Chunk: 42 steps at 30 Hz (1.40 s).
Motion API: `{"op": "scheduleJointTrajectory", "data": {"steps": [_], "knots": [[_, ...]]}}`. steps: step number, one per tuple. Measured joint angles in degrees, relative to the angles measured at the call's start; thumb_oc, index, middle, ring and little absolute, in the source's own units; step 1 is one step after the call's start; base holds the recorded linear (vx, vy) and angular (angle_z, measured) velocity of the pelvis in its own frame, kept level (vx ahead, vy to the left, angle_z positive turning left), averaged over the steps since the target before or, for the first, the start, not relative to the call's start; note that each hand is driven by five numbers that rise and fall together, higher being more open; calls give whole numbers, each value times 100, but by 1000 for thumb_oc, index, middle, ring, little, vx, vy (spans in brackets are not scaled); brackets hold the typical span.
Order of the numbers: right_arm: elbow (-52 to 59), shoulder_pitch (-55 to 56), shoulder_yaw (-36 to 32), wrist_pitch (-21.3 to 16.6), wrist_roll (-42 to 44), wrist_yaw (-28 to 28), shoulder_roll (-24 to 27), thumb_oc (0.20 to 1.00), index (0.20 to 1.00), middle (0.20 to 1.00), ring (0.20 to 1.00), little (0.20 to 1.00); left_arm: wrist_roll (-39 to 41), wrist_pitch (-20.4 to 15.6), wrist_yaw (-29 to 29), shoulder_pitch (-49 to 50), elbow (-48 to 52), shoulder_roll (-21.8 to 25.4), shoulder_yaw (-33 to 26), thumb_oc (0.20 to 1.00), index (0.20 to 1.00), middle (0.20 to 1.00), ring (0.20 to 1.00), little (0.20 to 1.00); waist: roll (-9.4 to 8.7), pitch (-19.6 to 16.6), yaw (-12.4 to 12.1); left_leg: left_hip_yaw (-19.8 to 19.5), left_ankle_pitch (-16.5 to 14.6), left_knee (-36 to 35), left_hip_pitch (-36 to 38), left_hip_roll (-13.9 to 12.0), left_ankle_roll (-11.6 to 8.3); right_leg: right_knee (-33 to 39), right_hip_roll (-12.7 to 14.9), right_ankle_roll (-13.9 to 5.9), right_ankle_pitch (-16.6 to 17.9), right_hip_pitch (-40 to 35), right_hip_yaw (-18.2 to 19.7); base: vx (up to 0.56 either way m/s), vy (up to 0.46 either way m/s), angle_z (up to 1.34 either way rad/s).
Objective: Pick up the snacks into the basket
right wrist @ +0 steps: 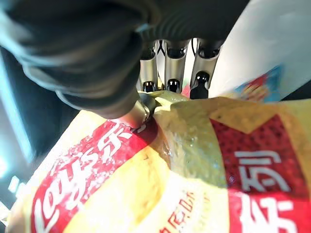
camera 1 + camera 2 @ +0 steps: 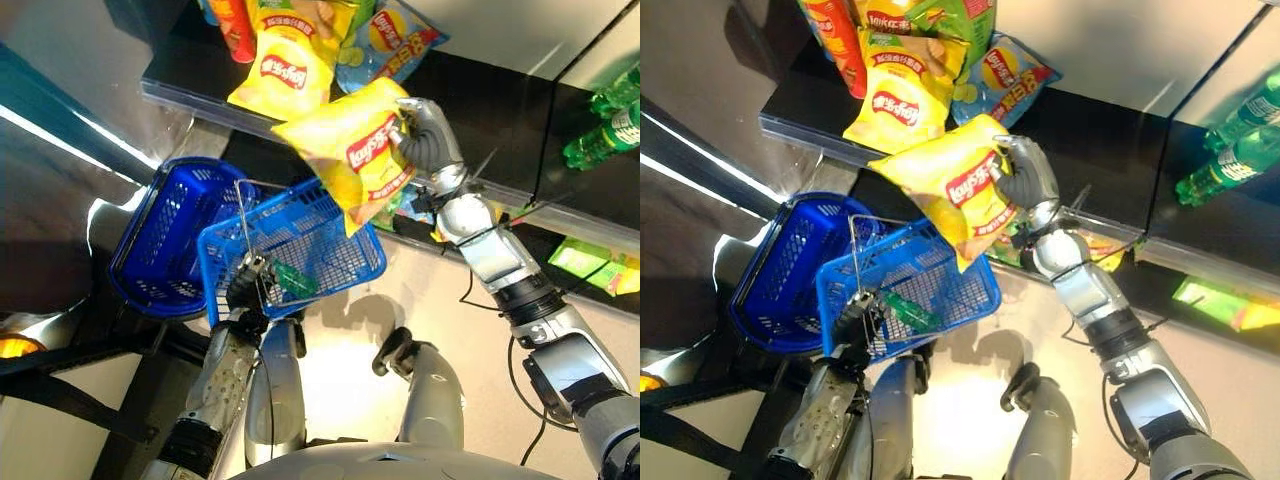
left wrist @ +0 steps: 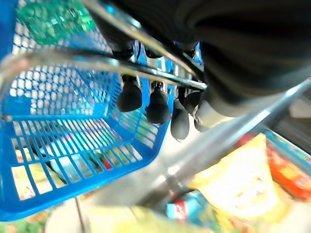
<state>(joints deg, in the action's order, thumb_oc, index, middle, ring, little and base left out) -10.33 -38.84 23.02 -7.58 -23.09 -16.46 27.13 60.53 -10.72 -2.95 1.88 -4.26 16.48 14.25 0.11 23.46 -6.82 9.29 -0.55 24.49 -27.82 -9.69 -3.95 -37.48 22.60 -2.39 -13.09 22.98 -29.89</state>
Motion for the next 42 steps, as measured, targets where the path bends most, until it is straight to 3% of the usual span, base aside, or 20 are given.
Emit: {"op": "scheduleJointTrajectory", "data": {"steps": [4,6,15,21,27,36,42], "knots": [[-312,-485,746,-6,-762,114,-51,200,200,200,200,200,150,-12,2,-5,329,202,65,200,200,200,200,200,-22,30,-73,-22,11,4,-18,12,-18,-17,22,-5,-6,-10,-44,-16,-15,4],[-513,-568,796,-6,-922,116,-211,200,200,200,200,200,158,-13,2,-6,340,207,69,200,200,200,200,200,-22,35,-111,-43,11,5,-17,26,-18,-14,32,-15,-12,-37,-68,-18,-14,5],[-2034,-1065,1370,60,-1080,174,-1096,200,200,200,200,200,448,-16,3,-24,568,258,314,200,200,200,200,200,-18,42,-214,-168,-17,10,-7,101,-5,-53,82,-70,-115,-156,-128,5,-9,10],[-2871,-1478,1425,105,-1096,157,-1657,200,200,200,200,200,612,-117,3,-52,573,283,438,200,200,200,200,200,-13,45,-368,-187,39,11,8,108,-38,-64,74,-79,-141,-187,-132,12,-4,4],[-3747,-1759,1341,158,-756,-63,-2173,200,200,200,200,200,790,-230,31,-271,740,336,639,200,200,200,200,200,-12,45,-361,-235,38,-2,23,135,-36,-63,79,-93,-148,-243,-137,-3,2,4],[-5239,-1745,1439,160,-198,138,-2551,200,200,200,200,200,789,-243,55,-306,749,437,816,200,200,200,200,200,-1,39,-462,-316,37,-54,31,219,-7,-68,127,-124,-171,-295,-140,2,2,5],[-5821,-1595,1314,196,-75,239,-2483,200,200,200,200,200,789,-242,185,-353,757,508,956,200,200,200,200,200,7,35,-539,-356,57,-87,33,306,0,-61,197,-174,-187,-349,-197,14,6,9]]}}
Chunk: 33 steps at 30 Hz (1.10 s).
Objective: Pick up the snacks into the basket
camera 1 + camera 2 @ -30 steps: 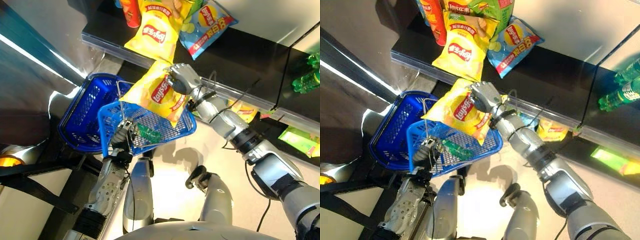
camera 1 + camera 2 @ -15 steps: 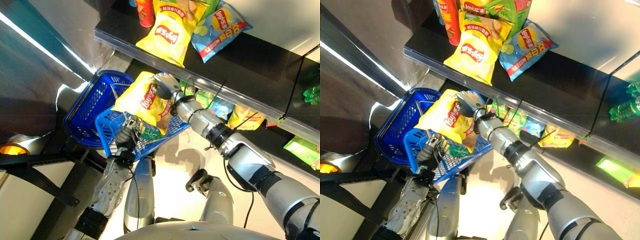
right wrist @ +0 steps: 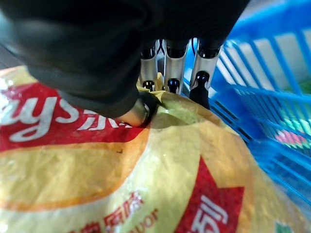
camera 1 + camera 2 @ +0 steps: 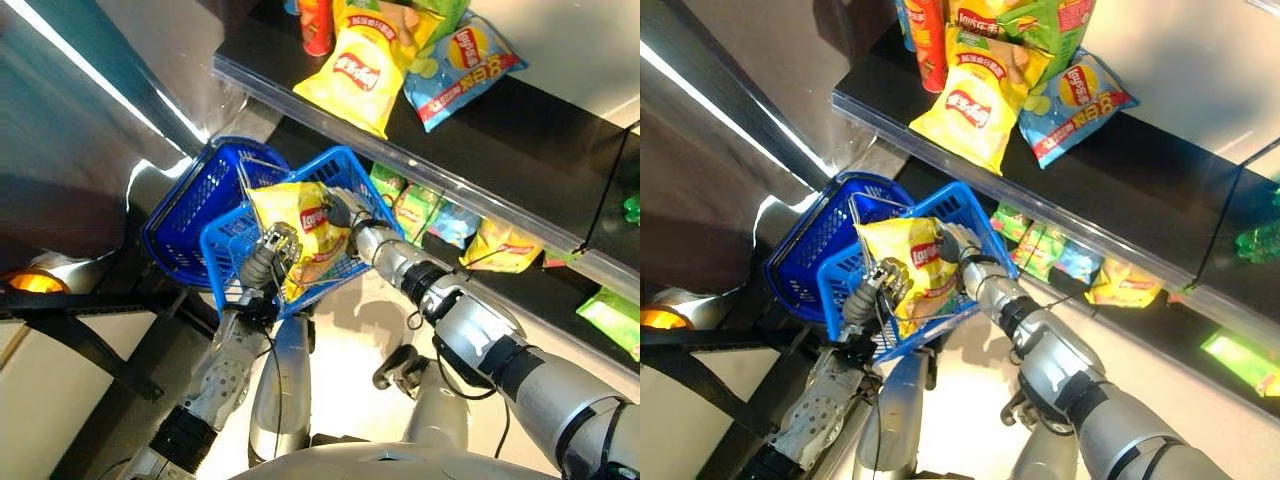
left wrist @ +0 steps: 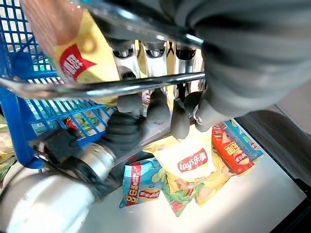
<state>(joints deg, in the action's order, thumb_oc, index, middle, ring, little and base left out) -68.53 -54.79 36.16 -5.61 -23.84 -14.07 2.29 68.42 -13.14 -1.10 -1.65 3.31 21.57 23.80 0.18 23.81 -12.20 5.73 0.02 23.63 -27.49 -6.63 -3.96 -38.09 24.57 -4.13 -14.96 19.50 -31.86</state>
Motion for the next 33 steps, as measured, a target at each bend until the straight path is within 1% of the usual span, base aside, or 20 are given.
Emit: {"op": "scheduleJointTrajectory", "data": {"steps": [8,10,14,15,21,25,27,28,30,31,32,33], "knots": [[-370,92,-68,58,19,57,70,200,200,200,200,200,0,15,7,-77,0,-4,133,200,200,200,200,200,2,-1,7,-5,1,-2,33,9,-1,3,7,-12,-8,-28,-9,0,0,0],[-525,109,-124,102,10,61,47,200,200,200,200,200,0,31,8,-79,0,-7,236,200,200,200,200,200,4,0,4,-4,1,-12,65,22,-1,3,18,-23,-15,-57,-9,0,0,0],[-617,101,-178,207,-97,43,76,200,200,200,200,200,0,59,8,-79,0,-6,254,200,200,200,200,200,7,-2,12,-5,-8,-24,77,28,7,8,24,-27,-22,-72,-10,0,0,0],[-621,100,-181,245,-173,40,75,1000,1000,1000,1000,1000,-1,61,8,-80,0,-3,254,200,200,200,200,200,8,-2,9,-6,-16,-25,77,29,14,8,25,-28,-23,-73,-10,0,0,0],[-579,95,-219,343,-158,-4,80,1000,1000,1000,1000,1000,-4,96,7,-81,-1,-3,244,200,200,200,200,200,9,-3,32,-1,-21,-6,69,24,1,10,22,-29,-24,-60,-9,0,0,0],[-187,125,-299,343,79,-65,120,1000,1000,1000,1000,1000,-9,95,1,-85,0,-3,185,200,200,200,200,200,8,-3,42,39,-20,7,37,3,1,6,14,-25,-17,-8,6,-45,26,-5],[489,249,-299,334,209,-76,280,1000,1000,1000,1000,1000,-14,94,-2,-82,2,-11,167,200,200,200,200,200,7,-4,64,41,-64,59,-10,-28,-2,6,-11,-23,-22,21,9,3,10,-2],[1148,381,-287,363,279,-61,448,1000,1000,1000,1000,1000,-21,93,-12,-58,7,-17,100,200,200,200,200,200,0,-4,182,70,-39,103,-31,-57,-2,7,-28,-21,-13,28,16,0,0,0],[1953,536,-282,262,327,-72,568,1000,1000,1000,1000,1000,-21,90,-73,0,6,-24,-119,200,200,200,200,200,-4,-6,298,109,-41,121,-23,-85,-1,16,-42,-17,-6,33,25,6,10,-8],[2104,571,-284,259,328,-67,628,1000,1000,1000,1000,1000,-21,89,-106,12,6,-25,-181,200,200,200,200,200,-9,-8,345,147,-44,134,-17,-111,1,19,-50,-9,1,37,28,9,20,-17],[2495,716,-297,257,338,-62,748,1000,1000,1000,1000,1000,-29,90,-120,29,7,-38,-253,200,200,200,200,200,-16,-12,383,212,-46,149,-16,-145,6,18,-64,1,9,69,63,4,14,-24],[3091,997,-327,222,382,-5,1015,1000,1000,1000,1000,1000,-48,84,-150,89,-4,-65,-380,200,200,200,200,200,-40,-15,466,247,-62,187,-11,-185,-1,21,-97,10,29,105,104,6,11,-22]]}}
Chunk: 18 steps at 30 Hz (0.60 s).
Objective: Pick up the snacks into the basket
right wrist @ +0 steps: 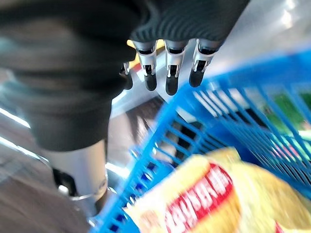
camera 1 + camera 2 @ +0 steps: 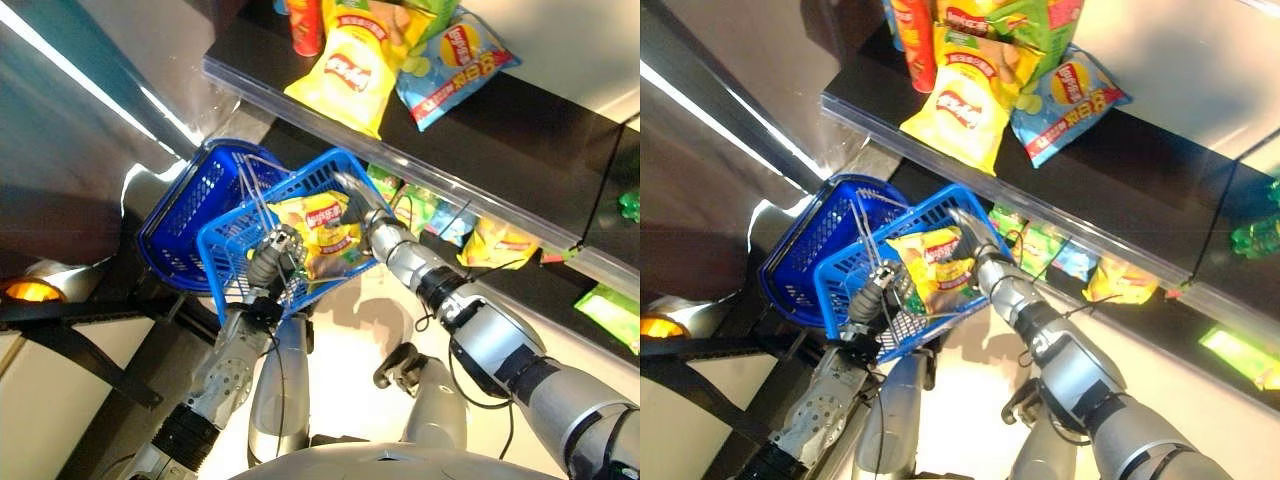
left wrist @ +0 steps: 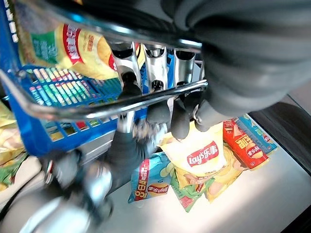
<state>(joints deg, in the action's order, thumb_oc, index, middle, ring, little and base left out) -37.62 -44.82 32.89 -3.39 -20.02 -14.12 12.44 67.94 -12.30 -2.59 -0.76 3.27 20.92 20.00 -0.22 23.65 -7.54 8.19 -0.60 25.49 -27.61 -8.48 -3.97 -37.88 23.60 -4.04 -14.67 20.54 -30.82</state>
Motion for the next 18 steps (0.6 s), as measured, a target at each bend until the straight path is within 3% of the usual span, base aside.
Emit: {"op": "scheduleJointTrajectory", "data": {"steps": [8,12,14,18], "knots": [[1327,1503,-392,-25,157,209,693,1000,1000,1000,1000,1000,-409,-34,-154,170,-561,-313,-365,200,200,200,200,200,-68,-23,304,163,-64,-159,402,-137,-39,213,-160,45,86,-249,96,37,3,-16],[2115,2470,-757,-139,399,316,779,1000,1000,1000,1000,1000,-648,-55,-198,321,-1180,-524,-759,200,200,200,200,200,-174,-121,388,385,46,-712,1055,-153,-55,694,-347,2,267,-672,211,99,20,-24],[2205,2764,-871,-253,575,404,858,1000,1000,1000,1000,1000,-666,-57,-202,444,-1361,-550,-833,200,200,200,200,200,-215,-281,539,496,89,-940,1233,-140,-60,941,-410,-24,376,-775,238,84,9,-27],[2201,3556,-983,-342,1123,714,1002,1000,1000,1000,1000,1000,-883,-60,-170,671,-1913,-883,-913,200,200,200,200,200,-234,-643,583,635,254,-1516,1766,-96,-121,1577,-588,-112,657,-1162,269,81,-17,-24]]}}
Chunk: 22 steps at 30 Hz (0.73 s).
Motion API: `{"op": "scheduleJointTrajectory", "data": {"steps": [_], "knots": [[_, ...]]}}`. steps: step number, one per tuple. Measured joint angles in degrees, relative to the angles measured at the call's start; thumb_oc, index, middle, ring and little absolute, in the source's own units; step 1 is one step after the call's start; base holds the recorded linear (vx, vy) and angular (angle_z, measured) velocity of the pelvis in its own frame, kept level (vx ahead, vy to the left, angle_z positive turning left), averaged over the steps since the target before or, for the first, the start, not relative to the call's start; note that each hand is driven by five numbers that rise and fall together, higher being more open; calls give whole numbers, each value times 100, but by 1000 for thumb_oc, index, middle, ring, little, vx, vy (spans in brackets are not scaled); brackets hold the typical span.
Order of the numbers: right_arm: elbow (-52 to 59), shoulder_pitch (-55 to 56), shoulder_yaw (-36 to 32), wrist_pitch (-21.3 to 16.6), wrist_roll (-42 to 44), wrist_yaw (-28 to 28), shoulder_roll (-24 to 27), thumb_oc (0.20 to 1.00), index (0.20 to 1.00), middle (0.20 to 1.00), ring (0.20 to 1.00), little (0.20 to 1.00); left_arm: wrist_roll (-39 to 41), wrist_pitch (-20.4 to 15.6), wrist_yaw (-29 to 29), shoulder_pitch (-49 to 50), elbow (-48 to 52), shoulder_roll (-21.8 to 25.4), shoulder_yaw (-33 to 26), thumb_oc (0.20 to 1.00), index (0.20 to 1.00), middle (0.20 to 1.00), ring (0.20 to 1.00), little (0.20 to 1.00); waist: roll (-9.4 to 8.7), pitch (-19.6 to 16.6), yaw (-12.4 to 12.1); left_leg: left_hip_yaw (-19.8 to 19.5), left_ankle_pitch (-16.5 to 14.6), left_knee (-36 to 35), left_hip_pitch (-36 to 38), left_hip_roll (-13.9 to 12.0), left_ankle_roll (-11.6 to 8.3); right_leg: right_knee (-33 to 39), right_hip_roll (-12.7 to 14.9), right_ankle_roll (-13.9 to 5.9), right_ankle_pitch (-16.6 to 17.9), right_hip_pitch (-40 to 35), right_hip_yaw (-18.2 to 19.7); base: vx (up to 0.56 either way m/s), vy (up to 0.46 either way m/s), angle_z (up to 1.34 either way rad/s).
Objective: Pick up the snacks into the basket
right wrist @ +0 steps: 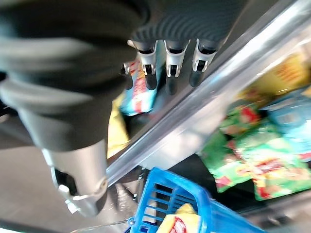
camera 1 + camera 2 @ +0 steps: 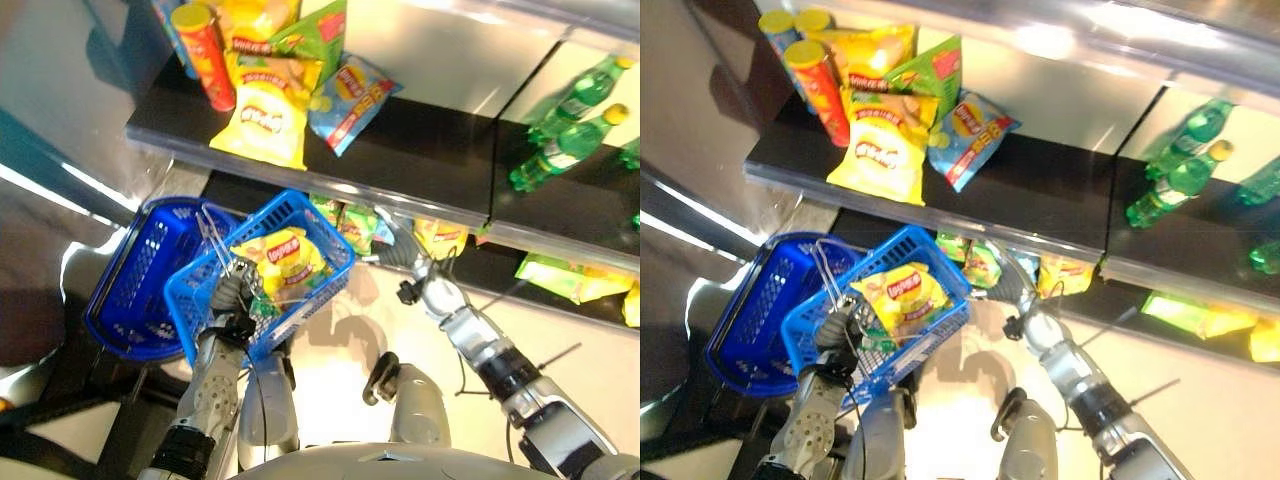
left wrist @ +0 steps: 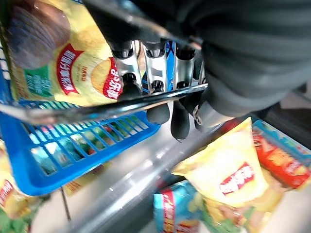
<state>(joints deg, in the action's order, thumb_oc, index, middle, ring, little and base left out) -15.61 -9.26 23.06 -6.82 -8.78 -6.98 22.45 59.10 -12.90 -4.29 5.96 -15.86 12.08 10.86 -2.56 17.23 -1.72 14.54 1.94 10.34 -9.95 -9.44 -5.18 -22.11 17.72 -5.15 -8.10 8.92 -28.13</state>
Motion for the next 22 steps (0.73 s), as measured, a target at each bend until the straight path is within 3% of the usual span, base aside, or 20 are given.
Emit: {"op": "scheduleJointTrajectory", "data": {"steps": [5,9,13,18,22], "knots": [[-498,638,68,-142,765,554,-111,1000,1000,1000,1000,1000,-330,5,218,147,-892,-297,-175,200,200,200,200,200,28,-493,122,124,157,-615,484,77,-30,700,-213,-101,264,-410,39,78,-4,-15],[-1562,818,129,-161,836,701,-303,1000,1000,1000,1000,1000,-579,8,280,129,-1641,-557,-344,200,200,200,200,200,91,-904,215,192,178,-973,776,102,-44,1192,-362,-180,434,-680,107,48,-11,-13],[-2859,785,55,-62,823,536,-587,1000,1000,1000,1000,1000,-663,-6,264,-56,-2220,-697,-390,200,200,200,200,200,160,-1138,235,393,200,-1127,935,113,-51,1674,-483,-199,700,-815,263,39,-6,-24],[-4818,521,-699,3,1304,241,-1219,1000,1000,1000,1000,1000,-666,-17,251,-339,-2986,-964,-496,200,200,200,200,200,248,-1322,235,415,200,-1265,1118,168,-50,1847,-551,-225,769,-929,422,58,-14,-11],[-5514,491,-1141,8,1729,-54,-1262,1000,1000,1000,1000,1000,-667,-18,254,-536,-3413,-1056,-485,200,200,200,200,200,322,-1397,242,402,199,-1291,1161,160,-50,1881,-544,-237,775,-982,428,52,-7,-1]]}}
